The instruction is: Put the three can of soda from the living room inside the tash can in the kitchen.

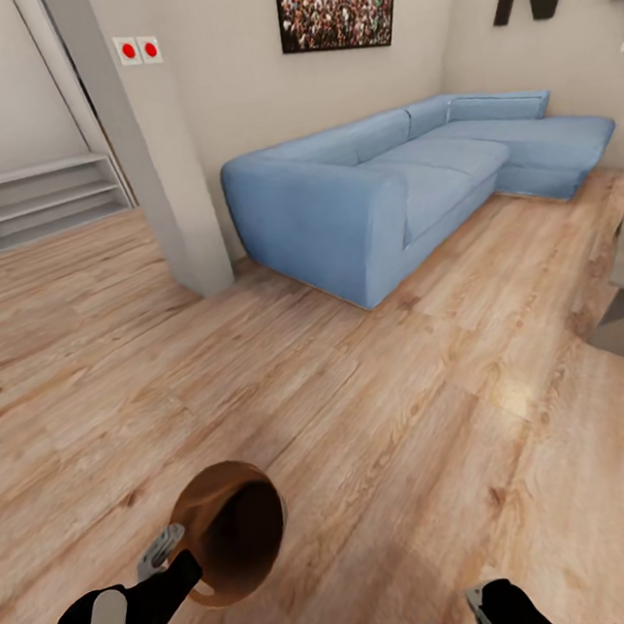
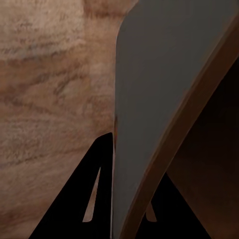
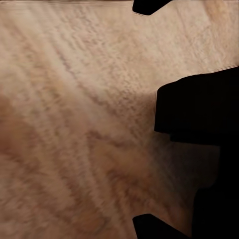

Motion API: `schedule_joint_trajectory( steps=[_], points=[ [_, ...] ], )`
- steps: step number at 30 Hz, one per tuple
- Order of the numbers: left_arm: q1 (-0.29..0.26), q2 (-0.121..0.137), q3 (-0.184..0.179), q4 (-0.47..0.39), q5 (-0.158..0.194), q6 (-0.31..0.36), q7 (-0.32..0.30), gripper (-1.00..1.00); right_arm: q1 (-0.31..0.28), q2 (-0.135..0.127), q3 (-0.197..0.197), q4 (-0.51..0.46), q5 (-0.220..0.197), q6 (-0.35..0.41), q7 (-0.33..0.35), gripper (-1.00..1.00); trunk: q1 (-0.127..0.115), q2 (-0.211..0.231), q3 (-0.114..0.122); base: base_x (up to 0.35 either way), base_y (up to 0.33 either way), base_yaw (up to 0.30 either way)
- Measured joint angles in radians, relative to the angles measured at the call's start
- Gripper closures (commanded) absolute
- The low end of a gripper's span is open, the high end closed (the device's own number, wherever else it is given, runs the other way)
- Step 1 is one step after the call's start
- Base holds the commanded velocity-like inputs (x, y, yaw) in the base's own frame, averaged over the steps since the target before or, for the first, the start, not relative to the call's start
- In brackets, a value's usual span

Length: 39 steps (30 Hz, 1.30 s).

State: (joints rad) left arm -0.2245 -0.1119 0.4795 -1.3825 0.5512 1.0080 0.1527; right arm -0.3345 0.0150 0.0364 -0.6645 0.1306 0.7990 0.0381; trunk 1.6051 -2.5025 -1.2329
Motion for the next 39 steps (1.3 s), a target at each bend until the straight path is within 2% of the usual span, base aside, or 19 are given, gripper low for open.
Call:
schedule_joint_trajectory(
  steps=[9, 13, 19, 28, 39],
  points=[
    [0.013, 0.000, -0.001, 0.001, 0.003, -0.002, 0.001, 1.00, -0.001, -0.002, -0.009, -0.015, 0.000, 0.003, 0.001, -1.00, 0.000, 0.000, 0.005, 0.000, 0.000, -0.285],
    [0.016, 0.000, -0.002, 0.001, 0.000, -0.002, 0.001, 1.00, 0.000, -0.003, -0.022, -0.059, 0.002, 0.006, 0.032, -1.00, 0.000, 0.000, 0.007, 0.000, 0.000, -0.285],
    [0.017, 0.000, -0.002, 0.002, -0.001, -0.003, 0.001, 1.00, 0.000, -0.029, -0.027, -0.079, 0.001, 0.013, 0.066, -1.00, 0.000, 0.000, 0.010, 0.000, 0.000, -0.285],
    [0.018, 0.000, -0.013, 0.003, -0.003, -0.005, 0.001, 1.00, 0.000, -0.046, -0.030, -0.103, 0.001, 0.021, 0.122, -1.00, 0.000, 0.000, 0.015, 0.000, 0.000, -0.285],
    [0.023, 0.000, -0.015, 0.003, -0.004, -0.010, 0.001, 1.00, 0.000, -0.049, -0.030, -0.104, 0.001, 0.021, 0.126, -1.00, 0.000, 0.000, 0.021, 0.000, 0.000, -0.285]
  ],
)
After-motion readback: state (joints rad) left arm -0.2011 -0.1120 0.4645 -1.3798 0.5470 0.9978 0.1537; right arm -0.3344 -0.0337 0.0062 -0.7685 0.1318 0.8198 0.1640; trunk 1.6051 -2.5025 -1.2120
